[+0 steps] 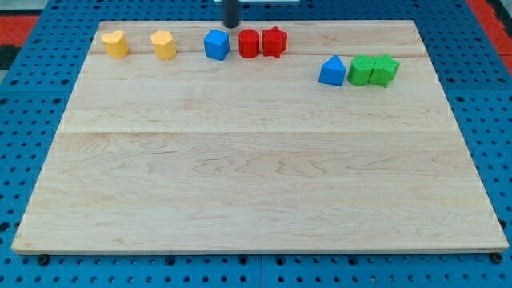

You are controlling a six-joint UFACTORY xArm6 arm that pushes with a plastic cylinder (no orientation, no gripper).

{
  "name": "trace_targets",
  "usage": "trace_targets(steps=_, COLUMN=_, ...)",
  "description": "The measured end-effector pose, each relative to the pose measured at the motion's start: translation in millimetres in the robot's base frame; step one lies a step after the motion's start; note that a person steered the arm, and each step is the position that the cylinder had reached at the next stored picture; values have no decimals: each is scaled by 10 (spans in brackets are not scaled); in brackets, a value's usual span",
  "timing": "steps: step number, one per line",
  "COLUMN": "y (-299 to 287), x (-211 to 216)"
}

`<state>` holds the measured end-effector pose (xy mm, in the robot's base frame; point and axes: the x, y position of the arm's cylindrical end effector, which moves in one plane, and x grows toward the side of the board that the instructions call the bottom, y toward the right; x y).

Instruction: Move the blue cube to the left side of the blue triangle

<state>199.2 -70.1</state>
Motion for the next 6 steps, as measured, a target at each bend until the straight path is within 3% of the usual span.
trace_targets(steps=2, y=-389, x=488)
trace_targets(steps=4, y=-163, x=909)
trace_targets(steps=5, y=-32, x=1048)
trace_targets(steps=6, y=-48, x=857)
